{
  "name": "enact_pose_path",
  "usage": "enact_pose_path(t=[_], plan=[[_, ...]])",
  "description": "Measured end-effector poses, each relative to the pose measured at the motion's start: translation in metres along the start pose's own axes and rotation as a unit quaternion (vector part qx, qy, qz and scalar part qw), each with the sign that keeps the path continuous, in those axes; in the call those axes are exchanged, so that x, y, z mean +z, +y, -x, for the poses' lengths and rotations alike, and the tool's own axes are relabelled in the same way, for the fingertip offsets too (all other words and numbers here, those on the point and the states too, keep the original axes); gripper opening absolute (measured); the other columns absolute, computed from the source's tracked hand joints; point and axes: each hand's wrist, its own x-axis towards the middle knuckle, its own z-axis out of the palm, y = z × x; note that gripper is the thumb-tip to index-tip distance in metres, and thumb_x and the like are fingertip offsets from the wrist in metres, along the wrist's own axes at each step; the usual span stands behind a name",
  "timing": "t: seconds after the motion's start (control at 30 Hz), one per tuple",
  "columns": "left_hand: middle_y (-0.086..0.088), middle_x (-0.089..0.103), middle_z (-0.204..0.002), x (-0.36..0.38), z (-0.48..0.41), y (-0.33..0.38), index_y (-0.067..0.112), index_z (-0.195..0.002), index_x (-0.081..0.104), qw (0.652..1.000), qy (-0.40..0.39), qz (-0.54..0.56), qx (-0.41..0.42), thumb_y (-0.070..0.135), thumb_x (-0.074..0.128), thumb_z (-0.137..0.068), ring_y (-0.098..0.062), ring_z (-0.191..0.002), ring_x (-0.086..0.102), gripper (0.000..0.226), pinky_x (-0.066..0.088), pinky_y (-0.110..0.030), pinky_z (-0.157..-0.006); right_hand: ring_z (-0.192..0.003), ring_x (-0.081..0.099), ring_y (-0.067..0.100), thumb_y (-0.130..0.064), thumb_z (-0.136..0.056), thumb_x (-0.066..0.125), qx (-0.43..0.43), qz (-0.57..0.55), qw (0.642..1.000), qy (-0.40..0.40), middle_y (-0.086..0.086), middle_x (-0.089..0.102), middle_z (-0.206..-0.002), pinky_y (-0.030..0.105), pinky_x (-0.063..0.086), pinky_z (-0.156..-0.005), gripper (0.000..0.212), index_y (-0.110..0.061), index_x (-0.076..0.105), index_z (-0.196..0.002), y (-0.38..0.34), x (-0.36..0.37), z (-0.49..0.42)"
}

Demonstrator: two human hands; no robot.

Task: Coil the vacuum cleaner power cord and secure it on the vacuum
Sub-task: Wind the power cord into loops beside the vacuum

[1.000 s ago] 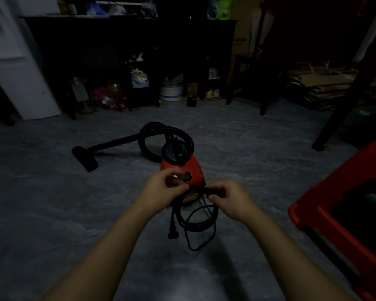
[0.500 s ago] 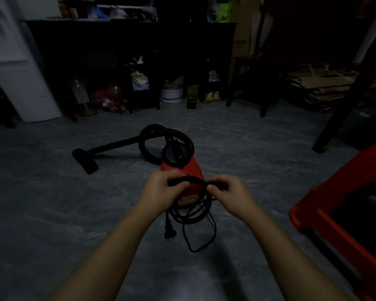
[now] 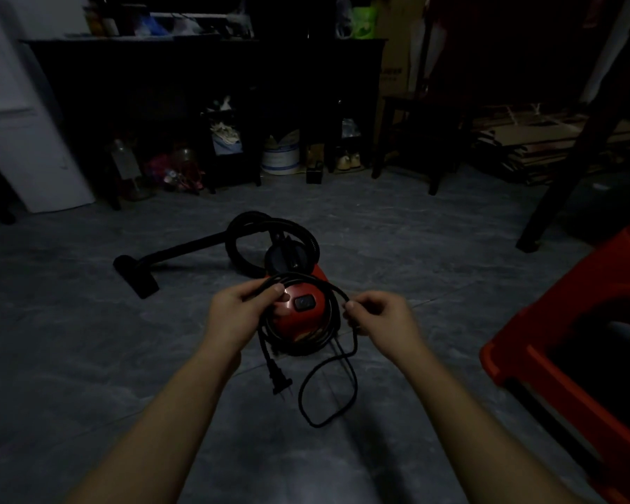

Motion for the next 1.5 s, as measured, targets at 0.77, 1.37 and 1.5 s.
enact_pose_path(t=[0.77,1.37,1.5], plan=[[-0.008,0.078,-0.089,0.015,0.003,-0.002,0.013,-0.1,0.075,0.997,0.0,0.058,-0.047,0.014,0.07,-0.088,-0.015,-0.069,0.073,0.013,0.056,-0.025,-0.059,-0.082,0.069,0.017,-0.016,-0.101,0.052,0.166,-0.187,0.964,-0.094,0.016,0.069,-0.117,0.025,0.059,-0.065,0.024,-0.009,0.064,-0.121,-0.019,0.003,0.01],[0.011,0.071,-0.1,0.01,0.001,-0.019,0.021,-0.113,0.068,0.981,-0.021,-0.157,0.111,0.012,0.06,-0.096,0.004,-0.093,0.065,0.021,0.05,-0.014,-0.081,-0.087,0.064,0.022,-0.024,-0.101,0.052,0.132,-0.158,0.973,-0.102,0.019,0.071,-0.112,0.032,0.049,-0.076,0.023,-0.013,0.072,-0.102,-0.023,0.004,0.009],[0.015,0.069,-0.096,0.009,0.0,-0.016,0.02,-0.111,0.067,0.974,-0.055,-0.181,0.127,0.01,0.059,-0.096,0.008,-0.086,0.065,0.02,0.048,-0.007,-0.074,-0.087,0.064,0.021,-0.024,-0.101,0.052,0.141,-0.134,0.977,-0.084,0.018,0.073,-0.109,0.032,0.049,-0.076,0.024,-0.011,0.071,-0.105,-0.02,0.006,0.007]])
